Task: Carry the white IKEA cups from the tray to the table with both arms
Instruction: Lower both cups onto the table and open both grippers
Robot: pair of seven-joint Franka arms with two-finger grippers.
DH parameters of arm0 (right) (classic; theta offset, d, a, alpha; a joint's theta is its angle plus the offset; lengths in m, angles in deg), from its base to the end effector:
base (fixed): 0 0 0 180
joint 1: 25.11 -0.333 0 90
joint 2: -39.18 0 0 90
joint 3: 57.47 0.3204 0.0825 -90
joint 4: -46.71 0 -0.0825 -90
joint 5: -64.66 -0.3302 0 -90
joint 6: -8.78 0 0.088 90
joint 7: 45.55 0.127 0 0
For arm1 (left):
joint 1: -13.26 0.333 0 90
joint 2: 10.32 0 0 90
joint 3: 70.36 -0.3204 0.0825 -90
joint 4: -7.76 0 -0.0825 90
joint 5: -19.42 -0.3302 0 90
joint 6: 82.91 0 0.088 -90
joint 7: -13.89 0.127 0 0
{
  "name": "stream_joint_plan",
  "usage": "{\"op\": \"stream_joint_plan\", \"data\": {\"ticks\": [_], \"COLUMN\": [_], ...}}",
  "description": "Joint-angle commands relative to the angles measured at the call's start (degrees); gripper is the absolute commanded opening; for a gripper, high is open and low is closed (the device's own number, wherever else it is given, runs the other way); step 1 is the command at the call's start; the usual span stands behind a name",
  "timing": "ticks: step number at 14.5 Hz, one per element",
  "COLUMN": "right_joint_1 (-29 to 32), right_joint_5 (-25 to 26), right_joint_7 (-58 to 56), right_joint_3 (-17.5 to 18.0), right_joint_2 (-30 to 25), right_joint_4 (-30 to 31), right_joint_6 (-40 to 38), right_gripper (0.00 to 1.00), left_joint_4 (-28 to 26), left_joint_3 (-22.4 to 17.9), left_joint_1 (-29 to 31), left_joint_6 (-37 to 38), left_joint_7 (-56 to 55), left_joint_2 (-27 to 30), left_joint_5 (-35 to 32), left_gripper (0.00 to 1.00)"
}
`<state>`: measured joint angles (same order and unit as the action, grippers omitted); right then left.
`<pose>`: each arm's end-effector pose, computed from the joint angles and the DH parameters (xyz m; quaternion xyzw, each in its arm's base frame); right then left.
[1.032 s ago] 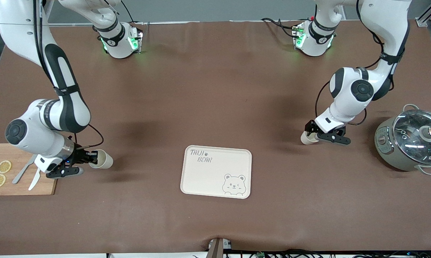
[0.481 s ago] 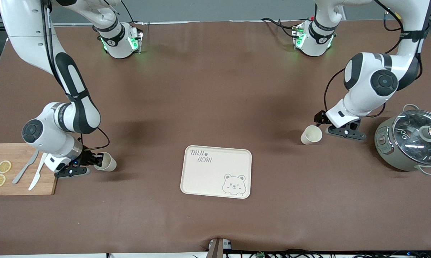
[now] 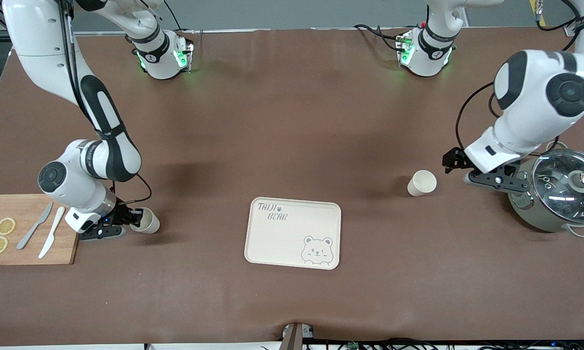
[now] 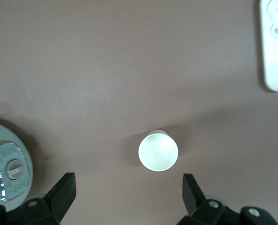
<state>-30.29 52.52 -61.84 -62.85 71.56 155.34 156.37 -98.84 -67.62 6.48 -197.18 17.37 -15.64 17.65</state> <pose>0.6152 0.0008 0.2399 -0.9955 -0.0628 -0.0647 0.0283 0.5352 -0.0865 0.4744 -0.9926 0.1190 -0.0212 0.0109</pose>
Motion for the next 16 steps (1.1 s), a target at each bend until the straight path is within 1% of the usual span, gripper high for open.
{"op": "stream_joint_plan", "data": {"ticks": [1,2,3,6,7,9,10,12,13,14,16], "right_joint_1": [0.1,0.1,0.1,0.3,0.3,0.3,0.3,0.3,0.4,0.6,1.0], "right_joint_5": [-0.8,-0.9,-1.0,-1.0,-1.0,-1.0,-1.0,-1.0,-1.0,-1.0,-1.0], "right_joint_7": [-0.2,-0.2,-0.2,-0.5,-0.5,-0.5,-0.5,-0.1,-0.1,0.0,0.3], "right_joint_3": [0.0,0.0,0.0,0.0,0.0,0.0,0.0,0.0,0.0,-0.1,-0.2], "right_joint_2": [-0.7,-0.6,-0.6,-0.4,-0.4,-0.4,-0.4,-0.5,-0.6,-0.7,-1.0], "right_joint_4": [0.7,0.7,0.7,0.6,0.6,0.5,0.4,-0.8,-1.7,-3.1,-8.3], "right_joint_6": [0.7,0.8,0.9,0.9,0.9,0.9,0.9,0.2,-0.4,-2.9,-11.6], "right_gripper": [0.56,0.86,1.0,1.0,1.0,1.0,1.0,1.0,1.0,1.0,1.0], "left_joint_4": [8.1,10.3,12.4,20.3,24.0,27.7,27.9,27.9,27.8,27.8,27.8], "left_joint_3": [0.4,0.6,0.8,1.5,1.7,1.8,2.0,3.6,4.1,3.3,3.0], "left_joint_1": [-0.9,-1.4,-1.5,-1.7,-1.7,-1.7,-1.7,-1.8,-2.8,-4.3,-4.4], "left_joint_6": [6.8,8.7,9.1,10.9,13.4,18.8,19.3,19.5,19.5,19.7,20.7], "left_joint_7": [-6.2,-6.7,-6.7,-7.0,-7.3,-7.4,-7.4,-7.4,-7.8,-9.6,-12.5], "left_joint_2": [-2.6,-3.4,-4.4,-9.7,-11.3,-12.8,-12.3,-11.4,-10.1,-8.7,-5.4], "left_joint_5": [0.1,-0.2,-0.4,-0.4,-0.3,-0.1,-0.1,-0.1,0.2,0.2,0.5], "left_gripper": [1.0,1.0,1.0,1.0,1.0,1.0,1.0,1.0,1.0,1.0,1.0]}}
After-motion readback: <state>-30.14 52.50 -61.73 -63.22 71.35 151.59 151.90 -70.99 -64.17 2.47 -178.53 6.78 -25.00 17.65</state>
